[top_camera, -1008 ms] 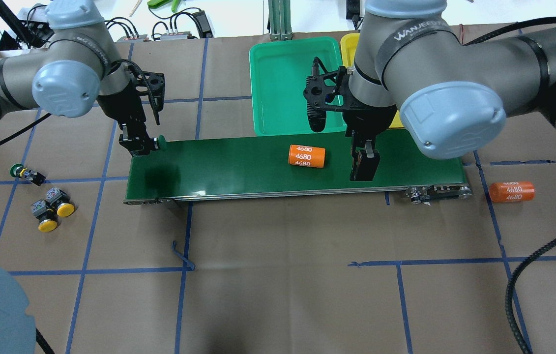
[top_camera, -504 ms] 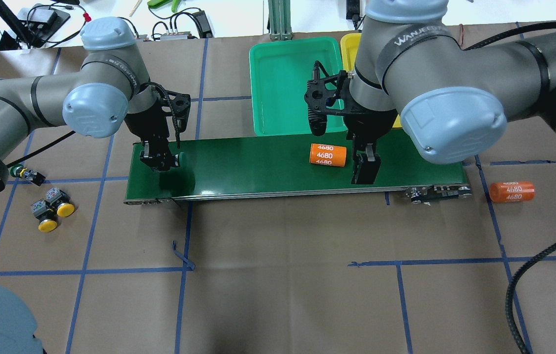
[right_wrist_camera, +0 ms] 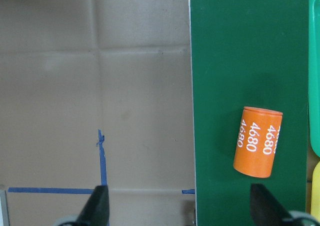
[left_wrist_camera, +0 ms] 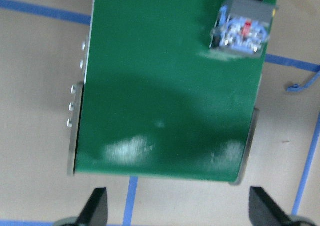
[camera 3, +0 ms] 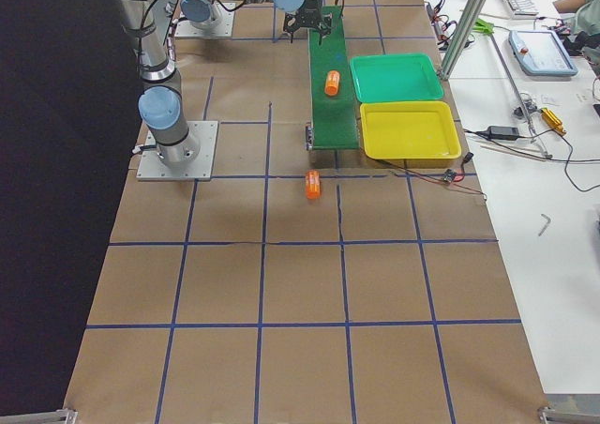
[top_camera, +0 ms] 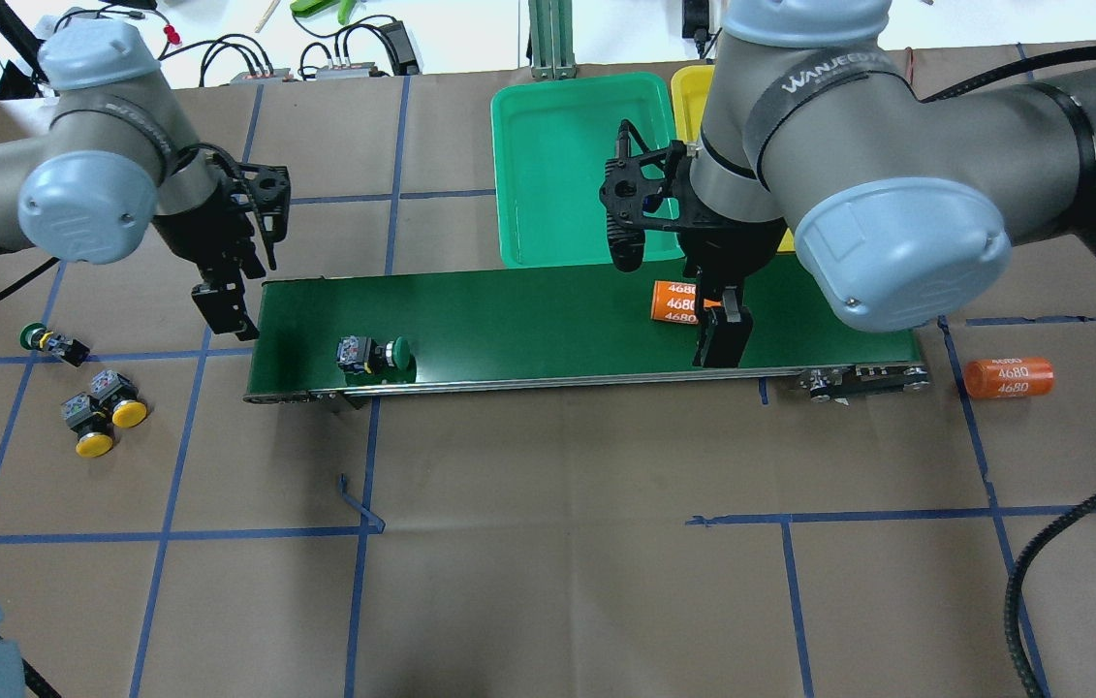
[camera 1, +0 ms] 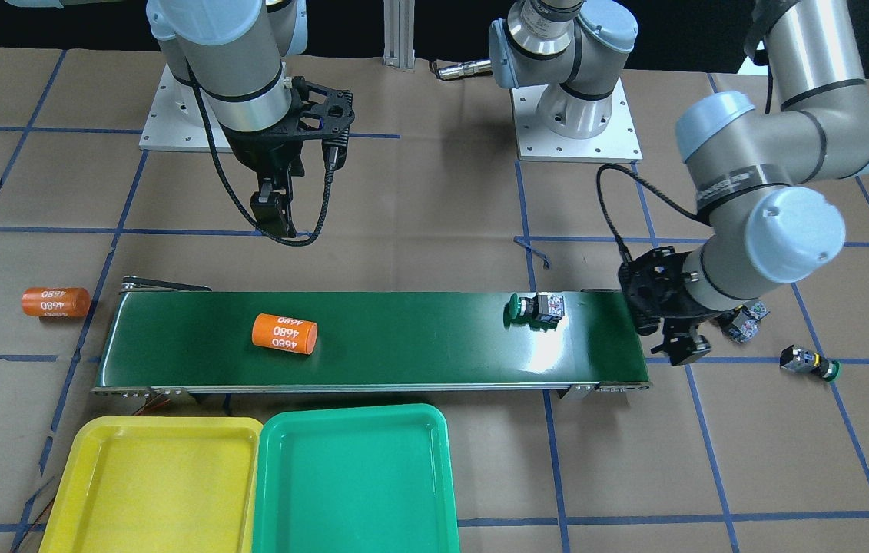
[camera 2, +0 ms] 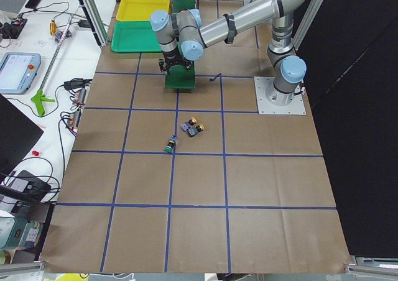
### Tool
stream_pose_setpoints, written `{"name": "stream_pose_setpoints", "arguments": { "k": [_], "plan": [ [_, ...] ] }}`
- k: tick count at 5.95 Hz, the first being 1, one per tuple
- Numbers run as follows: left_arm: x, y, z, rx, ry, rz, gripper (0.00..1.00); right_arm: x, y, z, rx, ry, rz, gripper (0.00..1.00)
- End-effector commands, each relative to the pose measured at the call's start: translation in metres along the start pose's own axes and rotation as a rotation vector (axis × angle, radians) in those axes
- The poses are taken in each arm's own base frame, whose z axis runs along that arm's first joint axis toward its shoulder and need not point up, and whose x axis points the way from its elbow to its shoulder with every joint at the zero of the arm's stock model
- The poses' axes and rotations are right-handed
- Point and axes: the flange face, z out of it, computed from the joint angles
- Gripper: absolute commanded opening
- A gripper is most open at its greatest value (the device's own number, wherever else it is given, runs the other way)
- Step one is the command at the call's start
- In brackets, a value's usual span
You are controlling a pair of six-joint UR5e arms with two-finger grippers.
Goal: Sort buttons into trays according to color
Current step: 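Grasp a yellow-capped button with the left gripper while the right grasps the green button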
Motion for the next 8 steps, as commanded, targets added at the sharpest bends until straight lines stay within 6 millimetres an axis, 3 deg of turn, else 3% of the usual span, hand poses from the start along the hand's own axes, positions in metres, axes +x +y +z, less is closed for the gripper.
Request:
{"name": "stream_pose_setpoints", "arguments": {
  "k": [1,3,4,5,7,8],
  "plan": [
    [0.001,0.097,0.013,0.037,0.024,-0.197,0.98,0.001,-0.003,0.002,0.006,0.003,0.004,1.00],
    [0.001,0.152,0.036,0.093,0.064,-0.362,0.98,0.006,-0.007,0.021,0.023,0.035,0.003,1.00],
    [0.003,0.160,0.048,0.122,0.025,-0.529,0.98,0.021,-0.017,0.037,0.046,0.113,-0.008,1.00],
    [0.006,0.161,0.063,0.108,-0.046,-0.582,0.98,0.023,-0.042,0.051,0.044,0.137,-0.021,1.00],
    [0.009,0.167,0.079,0.064,-0.050,-0.588,0.98,0.044,-0.080,0.077,0.052,0.142,0.001,1.00],
    [0.004,0.169,0.081,0.051,-0.062,-0.576,0.98,0.051,-0.110,0.093,0.049,0.126,0.014,1.00]
  ]
}}
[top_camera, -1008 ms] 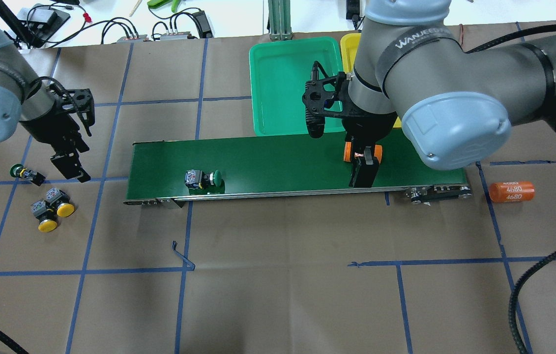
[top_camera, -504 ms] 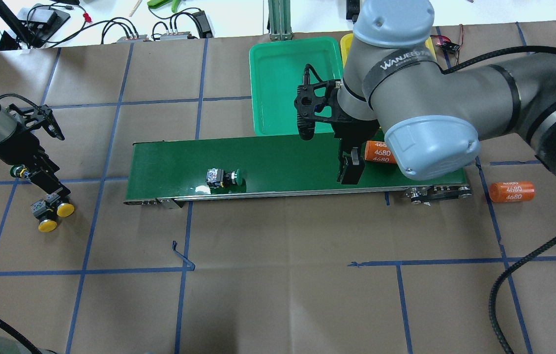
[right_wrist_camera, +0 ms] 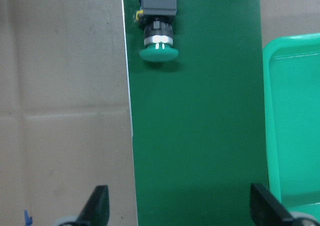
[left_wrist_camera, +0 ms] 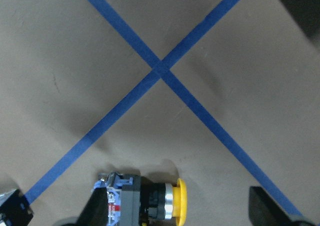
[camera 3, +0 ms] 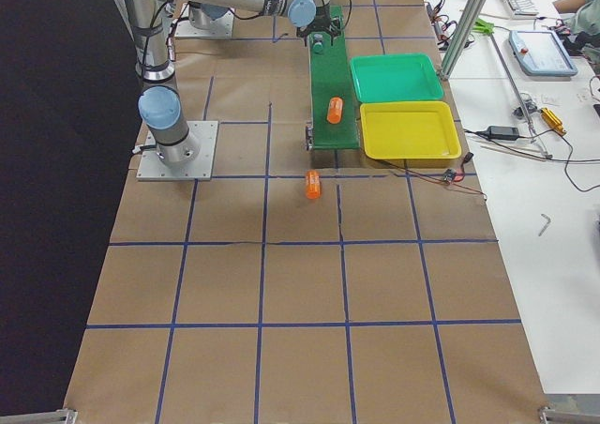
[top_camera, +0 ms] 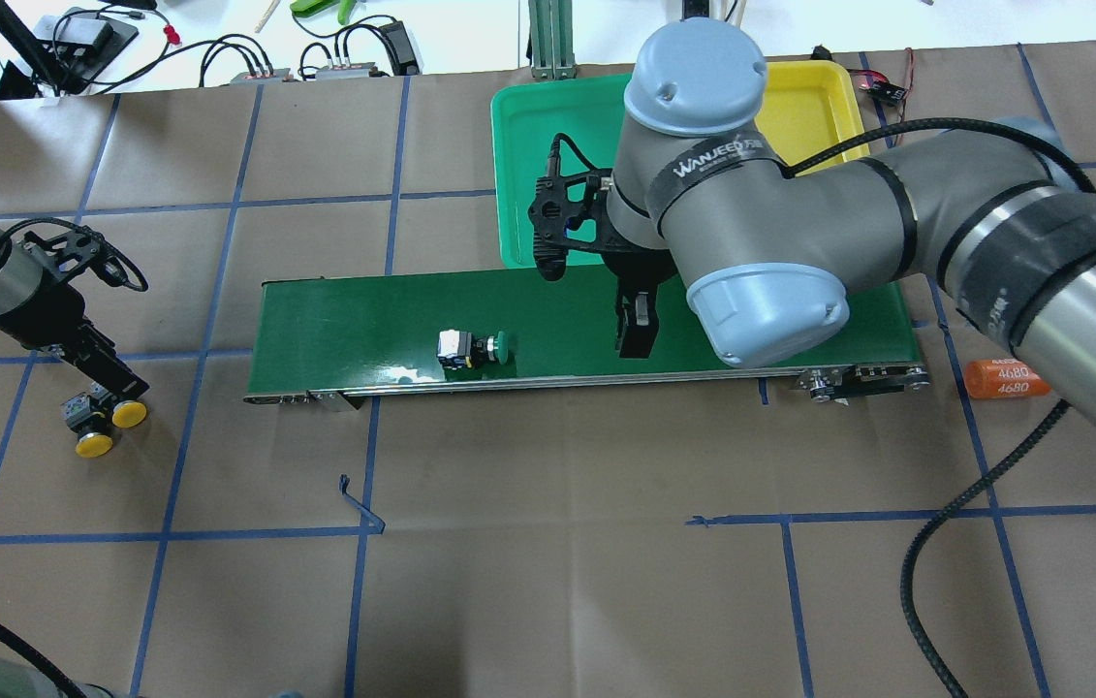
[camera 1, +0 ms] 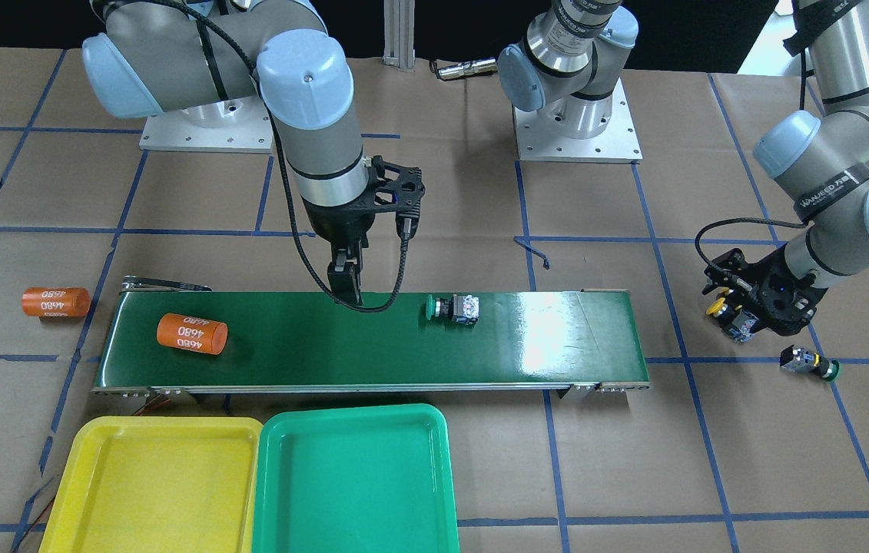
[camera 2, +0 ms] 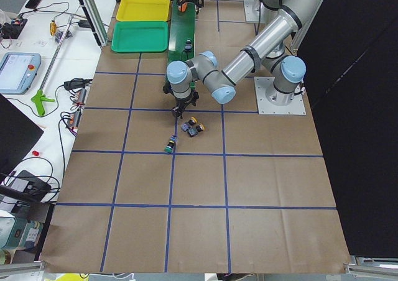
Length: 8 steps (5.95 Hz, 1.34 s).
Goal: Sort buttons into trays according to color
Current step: 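Grasp a yellow-capped button with the left gripper while the right grasps the green button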
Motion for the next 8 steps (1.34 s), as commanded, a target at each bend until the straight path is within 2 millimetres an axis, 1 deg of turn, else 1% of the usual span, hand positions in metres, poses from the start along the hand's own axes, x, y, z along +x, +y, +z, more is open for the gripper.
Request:
{"name": "stream_pose_setpoints", "arguments": {
  "k": [1,2,3,4,5,6,7,8],
  "plan": [
    [-0.005,0.002,0.010,-0.022,-0.001,0.062,0.98,0.004,-0.048,0.035,-0.008,-0.030,0.009,1.00],
    [-0.005,0.006,0.014,-0.065,0.004,0.213,0.98,0.006,-0.049,0.057,-0.019,-0.054,0.009,1.00],
    [-0.004,0.007,0.014,-0.082,0.008,0.379,0.98,0.002,-0.045,0.076,-0.040,-0.086,0.009,1.00],
    [-0.001,0.008,0.018,-0.083,0.017,0.644,0.98,-0.007,-0.032,0.089,-0.084,-0.101,-0.003,1.00],
    [0.000,0.007,0.024,-0.081,0.014,0.789,0.98,-0.002,-0.022,0.093,-0.081,-0.055,-0.045,1.00],
    [0.001,0.008,0.026,-0.081,0.023,0.935,0.98,0.010,0.003,0.098,-0.089,-0.055,-0.009,1.00],
    [0.004,0.010,0.034,-0.077,0.048,1.029,0.98,0.012,0.029,0.107,-0.095,-0.075,0.039,0.88],
    [0.007,0.012,0.046,-0.070,0.075,1.040,0.98,0.010,0.042,0.093,-0.097,-0.063,0.051,0.52]
  ]
}}
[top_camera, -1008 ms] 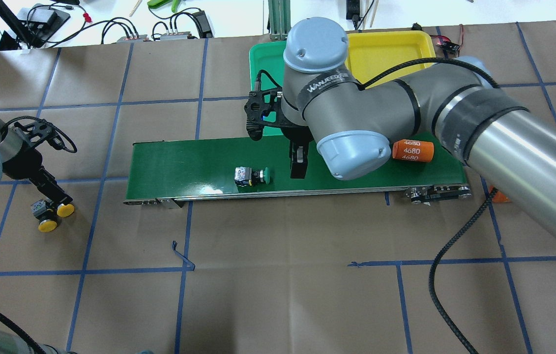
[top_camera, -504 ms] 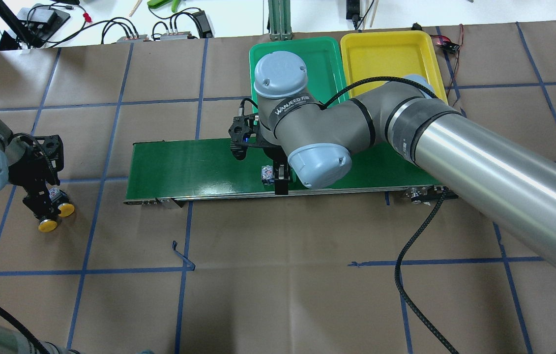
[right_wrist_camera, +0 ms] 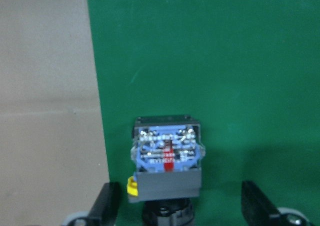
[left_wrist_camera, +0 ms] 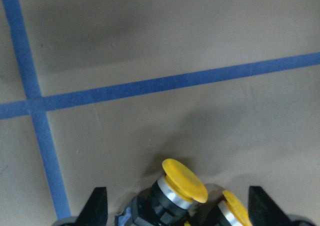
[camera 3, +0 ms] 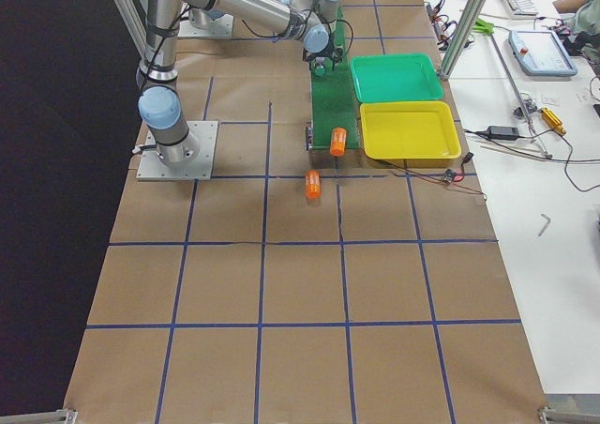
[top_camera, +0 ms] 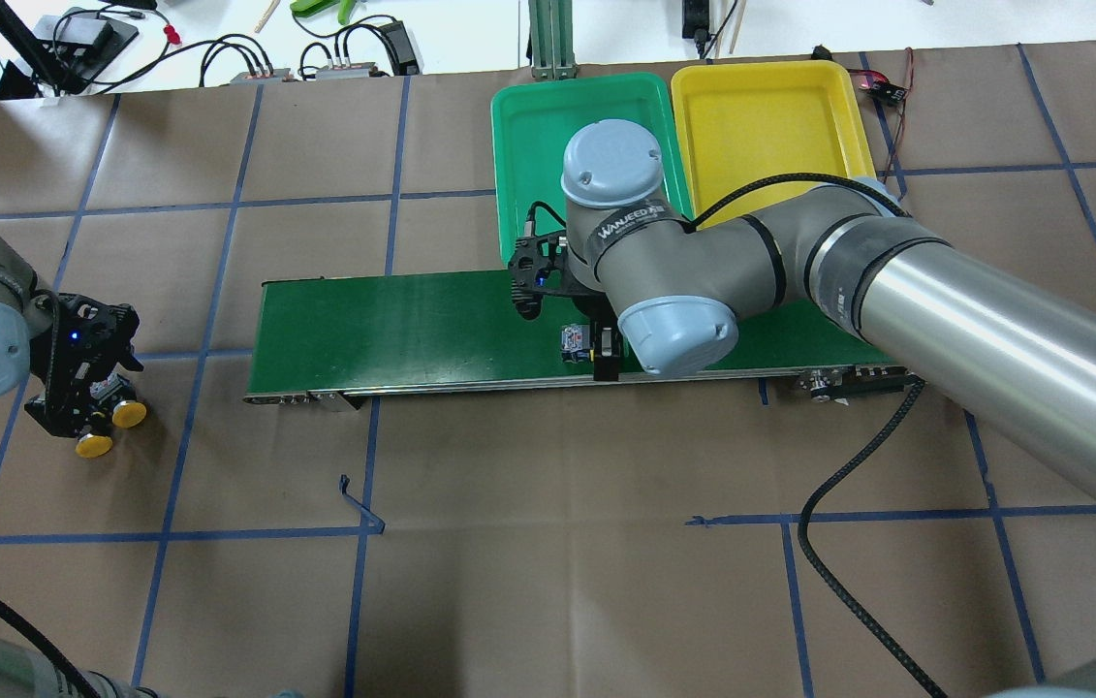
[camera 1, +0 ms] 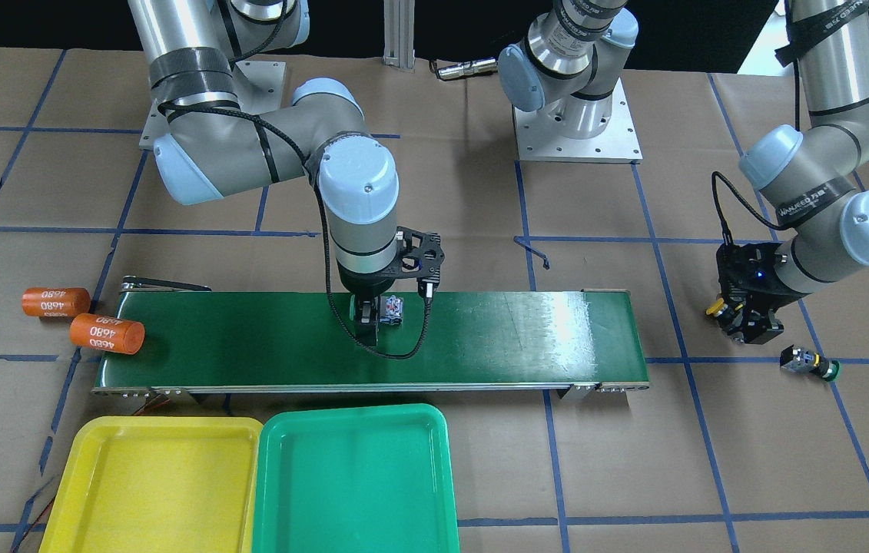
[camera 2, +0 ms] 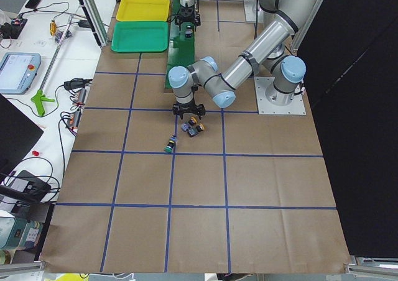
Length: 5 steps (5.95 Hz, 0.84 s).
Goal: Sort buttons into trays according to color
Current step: 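Carry the green button into the green tray and release with the right gripper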
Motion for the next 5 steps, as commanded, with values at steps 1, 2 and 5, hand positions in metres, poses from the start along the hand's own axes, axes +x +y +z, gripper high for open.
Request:
{"name": "stream_pose_setpoints", "arguments": {
  "k": [1,2,5],
  "plan": [
    [0.002,0.000,0.011,-0.001,0.028,0.046,0.98,-0.002,0.023,-0.002,-0.007,0.002,0.026,0.35],
    [-0.003,0.003,0.012,-0.010,0.016,0.046,0.98,0.002,0.030,-0.009,-0.045,0.033,0.030,0.22],
    [-0.020,0.016,0.029,-0.028,-0.018,0.039,0.98,0.019,0.071,-0.084,-0.060,0.172,-0.040,0.12]
  ]
}}
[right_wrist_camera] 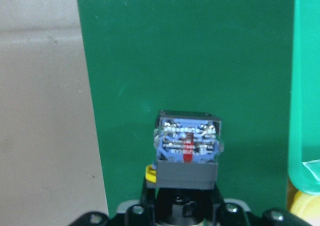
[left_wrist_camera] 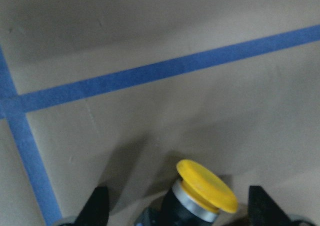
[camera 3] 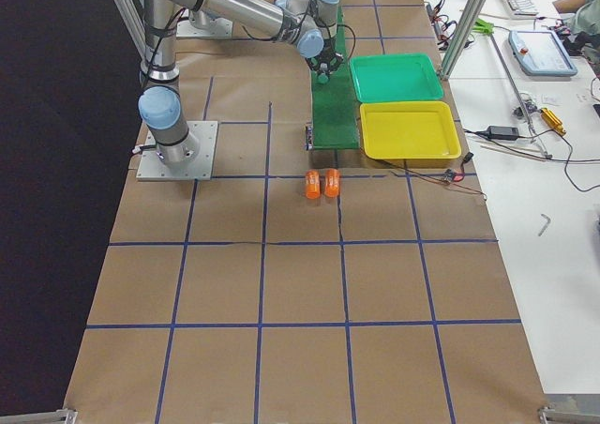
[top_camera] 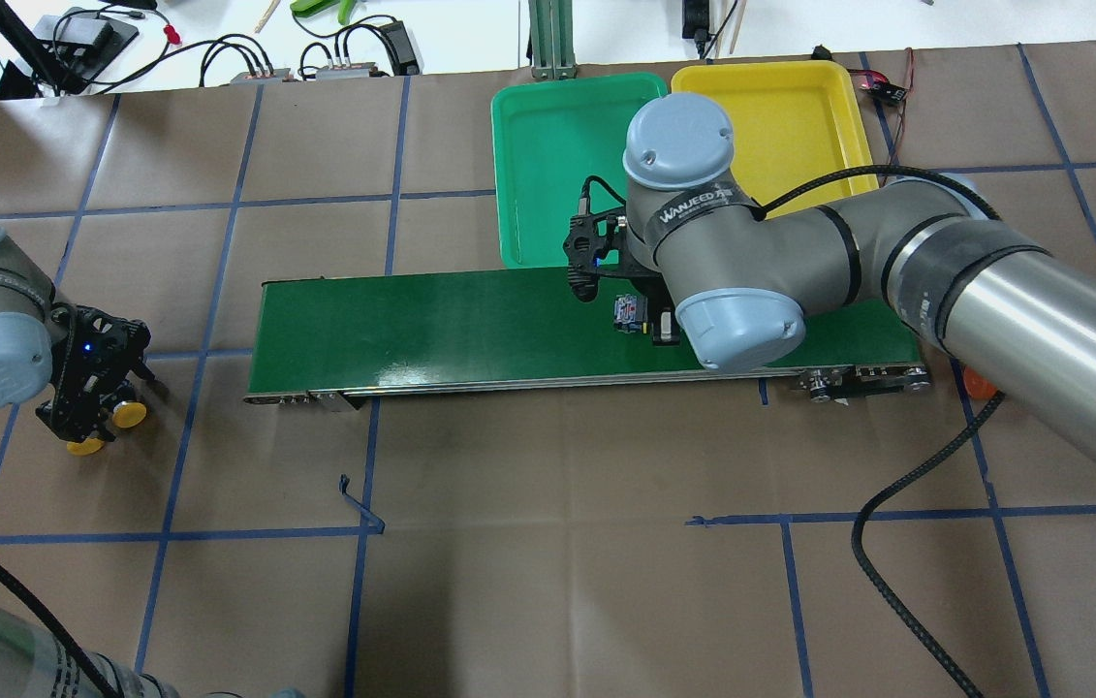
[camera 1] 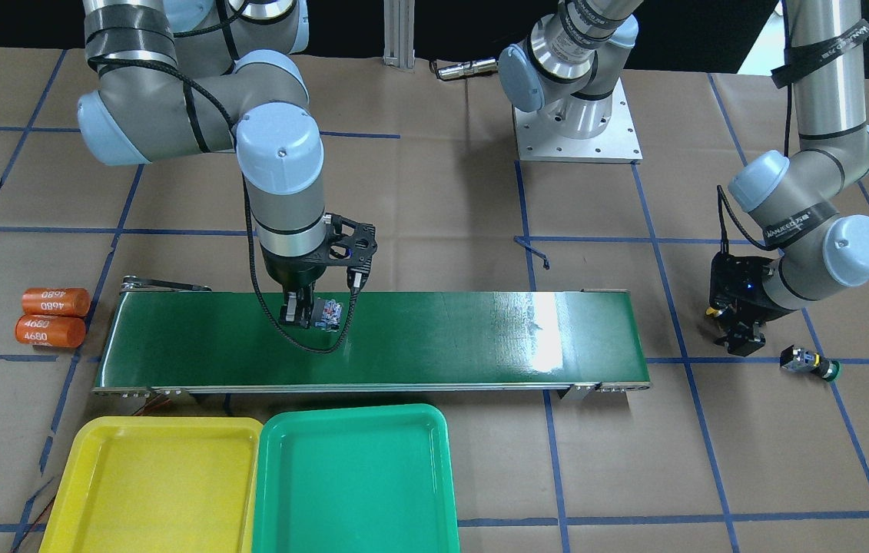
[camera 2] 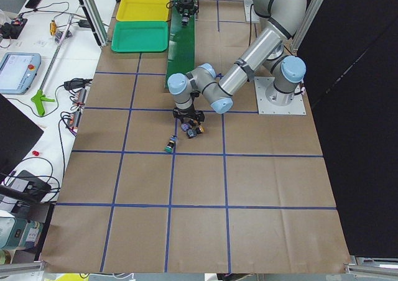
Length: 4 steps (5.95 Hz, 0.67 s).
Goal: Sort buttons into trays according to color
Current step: 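Carry the green button into the green tray and release with the right gripper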
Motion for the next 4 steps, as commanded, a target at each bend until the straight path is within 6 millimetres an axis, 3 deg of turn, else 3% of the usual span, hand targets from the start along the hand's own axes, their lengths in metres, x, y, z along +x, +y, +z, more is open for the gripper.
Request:
{"name": "stream_pose_setpoints", "arguments": {
  "k": [1,2,4],
  "plan": [
    [-0.004,0.010,-0.002,-0.006,-0.013,-0.002,0.96,0.045,0.009,-0.055,0.022,0.133,-0.069,0.13],
    [-0.002,0.016,0.002,0.004,-0.012,-0.013,0.84,0.086,-0.008,-0.046,0.039,0.144,-0.095,0.14],
    [-0.001,0.016,-0.004,0.015,-0.029,-0.020,0.17,0.156,-0.048,0.015,0.118,0.120,-0.169,0.16]
  ]
}}
